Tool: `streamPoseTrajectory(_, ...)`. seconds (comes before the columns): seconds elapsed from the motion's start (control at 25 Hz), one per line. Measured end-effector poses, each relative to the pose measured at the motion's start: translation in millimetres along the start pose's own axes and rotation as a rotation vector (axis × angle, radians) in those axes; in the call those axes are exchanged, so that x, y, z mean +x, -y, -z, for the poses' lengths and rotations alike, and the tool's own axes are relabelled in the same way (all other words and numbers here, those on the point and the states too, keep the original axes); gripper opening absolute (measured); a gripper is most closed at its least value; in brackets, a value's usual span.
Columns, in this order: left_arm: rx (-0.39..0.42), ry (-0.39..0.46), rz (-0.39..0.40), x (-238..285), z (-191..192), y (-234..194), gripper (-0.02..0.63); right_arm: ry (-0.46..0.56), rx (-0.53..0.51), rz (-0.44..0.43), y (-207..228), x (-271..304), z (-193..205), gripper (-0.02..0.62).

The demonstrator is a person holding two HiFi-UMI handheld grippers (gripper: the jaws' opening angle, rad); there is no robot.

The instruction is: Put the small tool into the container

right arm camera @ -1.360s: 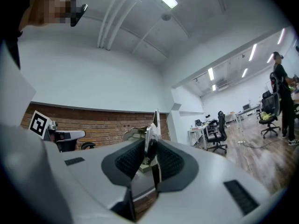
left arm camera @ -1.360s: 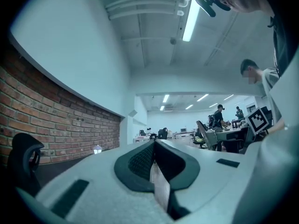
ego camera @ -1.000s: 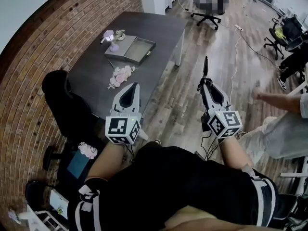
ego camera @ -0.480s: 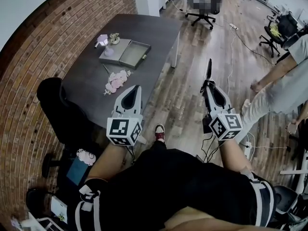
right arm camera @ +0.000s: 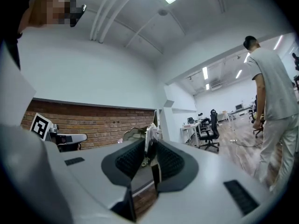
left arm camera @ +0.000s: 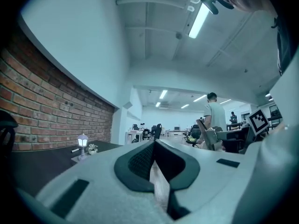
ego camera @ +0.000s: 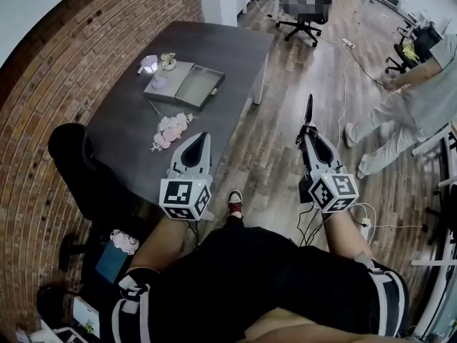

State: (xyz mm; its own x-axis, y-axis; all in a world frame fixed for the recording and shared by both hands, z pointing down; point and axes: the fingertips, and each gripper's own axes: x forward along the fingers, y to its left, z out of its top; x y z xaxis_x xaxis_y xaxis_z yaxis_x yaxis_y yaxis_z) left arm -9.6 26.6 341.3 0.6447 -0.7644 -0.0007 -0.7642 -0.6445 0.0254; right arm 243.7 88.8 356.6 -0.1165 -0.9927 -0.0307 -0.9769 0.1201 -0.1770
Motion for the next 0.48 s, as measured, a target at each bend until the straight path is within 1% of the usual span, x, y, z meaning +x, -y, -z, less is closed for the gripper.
streamPoseTrajectory(0.28,-0.014,-0.017,-0.016,37,4,-35,0.009,-0.005,-0.02,-0.021,4,52,-5,0.083)
streamPoseTrajectory(0.48,-0.007,-0.028,0.015,78,3,-52,0.009,-0.01,-0.025,-0.015,12,92,-9,0.083)
